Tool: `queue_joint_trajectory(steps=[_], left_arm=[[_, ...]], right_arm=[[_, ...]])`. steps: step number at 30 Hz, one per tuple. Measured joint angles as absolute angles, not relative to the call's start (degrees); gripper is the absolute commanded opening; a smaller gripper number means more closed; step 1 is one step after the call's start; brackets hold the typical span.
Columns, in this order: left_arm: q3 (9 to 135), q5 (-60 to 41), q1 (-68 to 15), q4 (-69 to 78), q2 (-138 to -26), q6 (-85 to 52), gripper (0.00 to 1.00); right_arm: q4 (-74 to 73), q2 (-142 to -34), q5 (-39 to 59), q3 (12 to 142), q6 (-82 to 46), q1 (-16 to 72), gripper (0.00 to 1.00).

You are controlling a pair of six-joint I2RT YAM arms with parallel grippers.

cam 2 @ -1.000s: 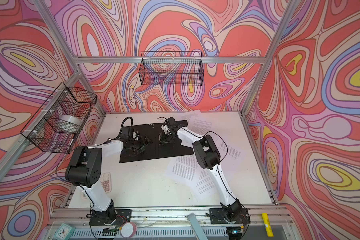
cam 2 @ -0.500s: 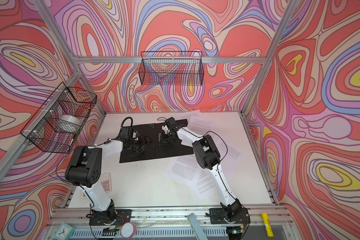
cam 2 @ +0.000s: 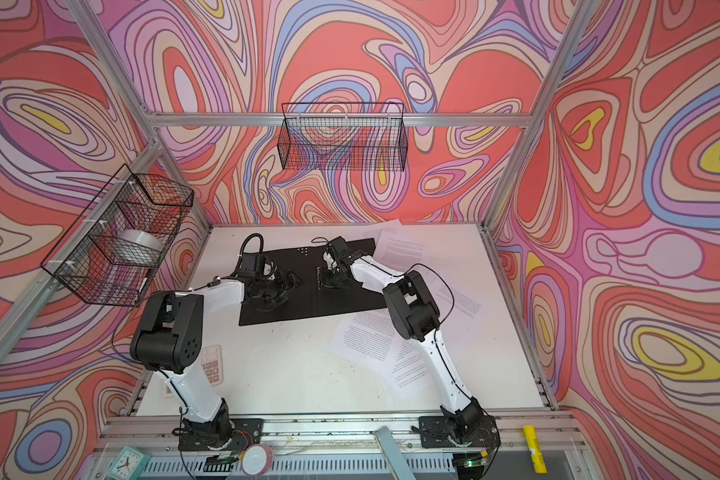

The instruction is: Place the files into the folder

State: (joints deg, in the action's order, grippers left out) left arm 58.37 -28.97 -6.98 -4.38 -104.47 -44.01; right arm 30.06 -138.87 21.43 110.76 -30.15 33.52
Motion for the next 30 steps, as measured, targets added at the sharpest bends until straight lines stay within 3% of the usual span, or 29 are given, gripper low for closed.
queue_joint_trajectory(steps=[16,17,18,22,30], left_arm=[[58.4,-30.0,-6.0,-3.9,-104.8,-44.0,0.90],[58.4,-30.0,-6.0,-3.9,-104.8,-44.0,0.90],[58.4,-30.0,-6.0,-3.9,-104.8,-44.0,0.90],[58.3,-30.0,-6.0,-3.8,-104.8,-44.0,0.90],[58.3,-30.3,-5.9,-3.8,-104.8,-44.0,0.90]], right_arm=[[25.1,-134.9,25.5,106.6,-33.9,32.4,0.01],[25.3,-134.9,26.0,107.0,-34.1,32.2,0.13],[25.3,-134.9,26.7,107.3,-34.2,32.1,0.18],[25.3,-134.2,27.8,108.2,-33.7,31.9,0.30],[24.9,-129.1,29.5,99.9,-33.1,31.6,0.19]])
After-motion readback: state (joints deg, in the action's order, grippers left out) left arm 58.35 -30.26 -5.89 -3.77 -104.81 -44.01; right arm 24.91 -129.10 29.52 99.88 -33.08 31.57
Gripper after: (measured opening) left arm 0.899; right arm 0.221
